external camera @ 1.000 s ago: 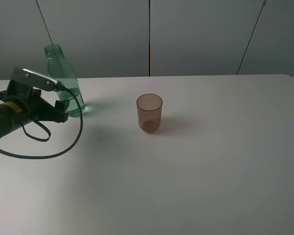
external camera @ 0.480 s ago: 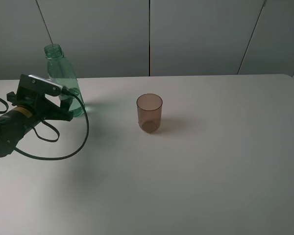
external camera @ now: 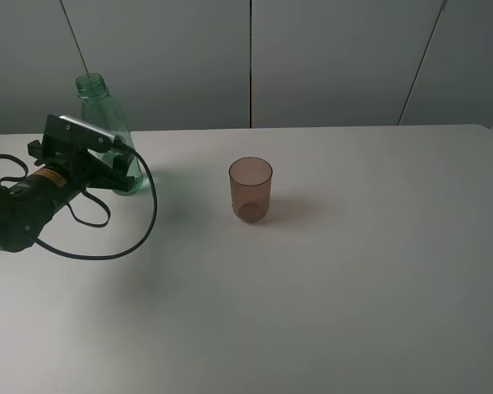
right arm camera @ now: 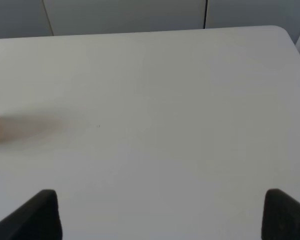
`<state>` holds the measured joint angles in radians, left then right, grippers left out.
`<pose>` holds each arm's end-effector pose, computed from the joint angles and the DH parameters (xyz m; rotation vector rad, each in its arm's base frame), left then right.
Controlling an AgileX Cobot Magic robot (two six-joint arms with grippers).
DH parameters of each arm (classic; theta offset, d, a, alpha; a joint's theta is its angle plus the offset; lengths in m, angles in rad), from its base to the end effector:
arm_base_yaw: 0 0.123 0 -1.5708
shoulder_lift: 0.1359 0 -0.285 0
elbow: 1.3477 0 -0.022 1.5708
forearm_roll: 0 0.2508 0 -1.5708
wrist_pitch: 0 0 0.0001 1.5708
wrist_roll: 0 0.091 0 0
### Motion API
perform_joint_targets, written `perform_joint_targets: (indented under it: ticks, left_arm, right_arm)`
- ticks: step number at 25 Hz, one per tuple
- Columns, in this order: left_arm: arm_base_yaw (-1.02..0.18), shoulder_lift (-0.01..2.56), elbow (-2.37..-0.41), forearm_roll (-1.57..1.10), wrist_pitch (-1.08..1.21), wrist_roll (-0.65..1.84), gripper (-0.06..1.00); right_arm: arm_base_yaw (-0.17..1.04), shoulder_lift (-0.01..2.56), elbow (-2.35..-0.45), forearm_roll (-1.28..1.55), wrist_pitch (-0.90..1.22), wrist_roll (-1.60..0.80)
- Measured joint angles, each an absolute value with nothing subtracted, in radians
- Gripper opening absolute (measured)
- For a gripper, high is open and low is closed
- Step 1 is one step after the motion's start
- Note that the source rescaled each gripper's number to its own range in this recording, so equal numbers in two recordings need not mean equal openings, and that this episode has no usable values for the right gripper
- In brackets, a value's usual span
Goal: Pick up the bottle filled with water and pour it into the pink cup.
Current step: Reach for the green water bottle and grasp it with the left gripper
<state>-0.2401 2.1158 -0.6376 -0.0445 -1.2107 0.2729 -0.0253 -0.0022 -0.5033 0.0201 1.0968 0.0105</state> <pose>0.3266 -0.0761 0.0852 0.4015 1.7049 0.0490 -0.0071 0.0018 0.2753 0.0357 2.0745 0.0151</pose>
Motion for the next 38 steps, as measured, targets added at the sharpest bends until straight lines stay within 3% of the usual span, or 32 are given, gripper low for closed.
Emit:
perform_joint_targets:
  ticks: [35, 36, 37, 38]
  left_arm:
    - [-0.240, 2.257, -0.777, 0.000, -1.213, 0.237, 1.00]
    - [-0.240, 2.257, -0.777, 0.000, -1.213, 0.237, 0.96]
    - [-0.240, 2.257, -0.777, 0.000, -1.213, 0.237, 0.81]
    - [-0.240, 2.257, -0.779, -0.007, -1.213, 0.237, 0.58]
  right_arm:
    - [-0.025, -0.002, -0.503, 0.020, 1.097, 0.010]
    - [-0.025, -0.002, -0.503, 0.020, 1.097, 0.010]
    - [-0.025, -0.002, -0.503, 0.020, 1.097, 0.010]
    - [-0.025, -0.002, -0.503, 0.020, 1.097, 0.010]
